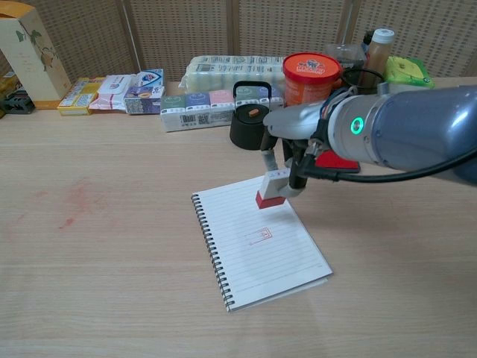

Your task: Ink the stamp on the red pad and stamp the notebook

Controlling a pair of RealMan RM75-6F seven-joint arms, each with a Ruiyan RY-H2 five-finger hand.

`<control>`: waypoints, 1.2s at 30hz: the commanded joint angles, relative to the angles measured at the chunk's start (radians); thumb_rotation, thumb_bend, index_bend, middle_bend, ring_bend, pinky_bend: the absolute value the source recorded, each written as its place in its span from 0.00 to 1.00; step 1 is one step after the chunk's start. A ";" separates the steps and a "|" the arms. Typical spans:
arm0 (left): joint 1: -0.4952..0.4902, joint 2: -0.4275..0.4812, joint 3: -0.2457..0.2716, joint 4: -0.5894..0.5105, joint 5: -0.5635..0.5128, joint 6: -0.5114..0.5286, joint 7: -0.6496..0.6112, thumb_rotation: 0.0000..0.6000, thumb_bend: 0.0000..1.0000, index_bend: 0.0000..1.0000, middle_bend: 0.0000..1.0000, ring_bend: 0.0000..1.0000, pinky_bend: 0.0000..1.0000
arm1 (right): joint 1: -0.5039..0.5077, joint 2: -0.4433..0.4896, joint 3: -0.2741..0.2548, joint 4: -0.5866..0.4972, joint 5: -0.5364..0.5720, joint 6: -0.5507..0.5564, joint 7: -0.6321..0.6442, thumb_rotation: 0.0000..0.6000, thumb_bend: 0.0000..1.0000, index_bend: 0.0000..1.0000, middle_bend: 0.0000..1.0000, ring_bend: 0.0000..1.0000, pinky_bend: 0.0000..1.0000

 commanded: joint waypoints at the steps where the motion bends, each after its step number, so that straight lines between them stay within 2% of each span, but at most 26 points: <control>1: -0.002 -0.001 0.000 -0.001 -0.003 -0.004 0.003 1.00 0.01 0.00 0.00 0.01 0.00 | -0.008 0.035 0.002 -0.004 0.012 0.003 0.012 1.00 0.45 0.74 0.92 1.00 1.00; 13: -0.007 -0.004 0.001 -0.005 -0.007 -0.014 0.015 1.00 0.01 0.00 0.00 0.01 0.00 | -0.039 0.142 -0.003 -0.006 0.039 -0.006 0.060 1.00 0.45 0.74 0.92 1.00 1.00; 22: -0.009 -0.003 0.004 -0.006 -0.003 -0.019 0.015 1.00 0.00 0.00 0.00 0.01 0.00 | -0.093 0.254 -0.025 0.034 0.087 -0.062 0.124 1.00 0.45 0.74 0.92 1.00 1.00; 31: -0.012 -0.009 0.009 -0.012 0.003 -0.022 0.034 1.00 0.01 0.00 0.00 0.01 0.00 | -0.159 0.327 -0.077 0.130 0.091 -0.198 0.207 1.00 0.45 0.74 0.92 1.00 1.00; 36: -0.012 -0.013 0.011 -0.017 0.002 -0.023 0.051 1.00 0.01 0.00 0.00 0.01 0.00 | -0.194 0.324 -0.100 0.263 0.103 -0.338 0.283 1.00 0.45 0.74 0.92 1.00 1.00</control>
